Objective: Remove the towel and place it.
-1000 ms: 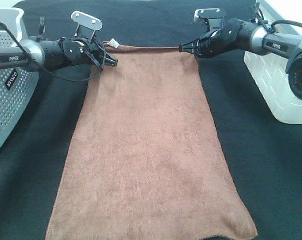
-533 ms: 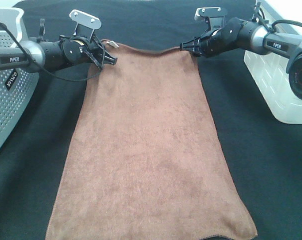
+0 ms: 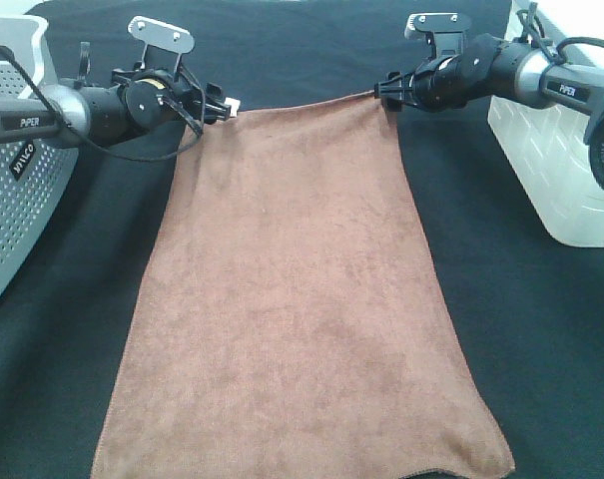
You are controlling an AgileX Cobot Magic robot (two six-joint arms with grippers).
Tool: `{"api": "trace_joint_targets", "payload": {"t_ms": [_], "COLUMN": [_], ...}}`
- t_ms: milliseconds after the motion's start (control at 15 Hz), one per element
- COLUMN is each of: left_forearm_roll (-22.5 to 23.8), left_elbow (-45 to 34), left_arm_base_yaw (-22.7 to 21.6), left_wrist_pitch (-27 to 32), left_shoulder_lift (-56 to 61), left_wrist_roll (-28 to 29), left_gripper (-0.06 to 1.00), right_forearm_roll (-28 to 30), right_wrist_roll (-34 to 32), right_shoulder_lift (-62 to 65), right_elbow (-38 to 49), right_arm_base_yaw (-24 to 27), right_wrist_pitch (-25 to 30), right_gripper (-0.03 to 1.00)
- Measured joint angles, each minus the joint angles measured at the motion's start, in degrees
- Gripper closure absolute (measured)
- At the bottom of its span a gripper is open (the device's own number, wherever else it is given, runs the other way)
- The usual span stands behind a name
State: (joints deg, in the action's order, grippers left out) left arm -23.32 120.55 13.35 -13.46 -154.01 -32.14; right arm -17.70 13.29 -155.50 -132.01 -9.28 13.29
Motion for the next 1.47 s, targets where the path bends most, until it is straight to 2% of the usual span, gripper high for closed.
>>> {"api": "trace_joint_targets", "payload": {"t_ms": [267,533,867,1000,1200,1400,1467], "left_forearm_roll": [-0.11,-0.11,-0.11,0.46,1.6,1.78,1.95], "left_elbow": [0.0,0.0,0.0,0.0,0.0,0.0,0.0], "left_arm_base_yaw": [0.0,0.0,0.17,0.17,0.17,0.17,0.11], "left_wrist_pitch": [0.63,1.43,1.83,3.67,13.87,25.21,32.66], "left_shoulder_lift": [0.0,0.0,0.0,0.17,3.95,12.26,16.9], "left_wrist_roll": [1.09,1.32,1.32,1.38,1.38,1.49,1.72], "left_gripper": [0.19,0.19,0.19,0.19,0.18,0.05,0.03], "right_forearm_roll": [-0.69,-1.03,-1.03,-1.03,-0.46,1.43,3.55], "right_wrist_roll": [0.0,0.0,0.0,0.0,0.0,-1.32,-1.55], "right_shoulder_lift": [0.0,0.0,0.0,0.92,6.7,14.09,17.76], "right_elbow": [0.0,0.0,0.0,0.0,0.0,0.0,0.0], "right_arm_base_yaw": [0.0,0.0,0.0,0.0,0.0,0.0,0.0], "right_wrist_pitch": [0.74,6.82,11.29,14.84,22.52,31.05,35.7], "right_gripper": [0.21,0.21,0.21,0.21,0.19,0.1,0.09]}}
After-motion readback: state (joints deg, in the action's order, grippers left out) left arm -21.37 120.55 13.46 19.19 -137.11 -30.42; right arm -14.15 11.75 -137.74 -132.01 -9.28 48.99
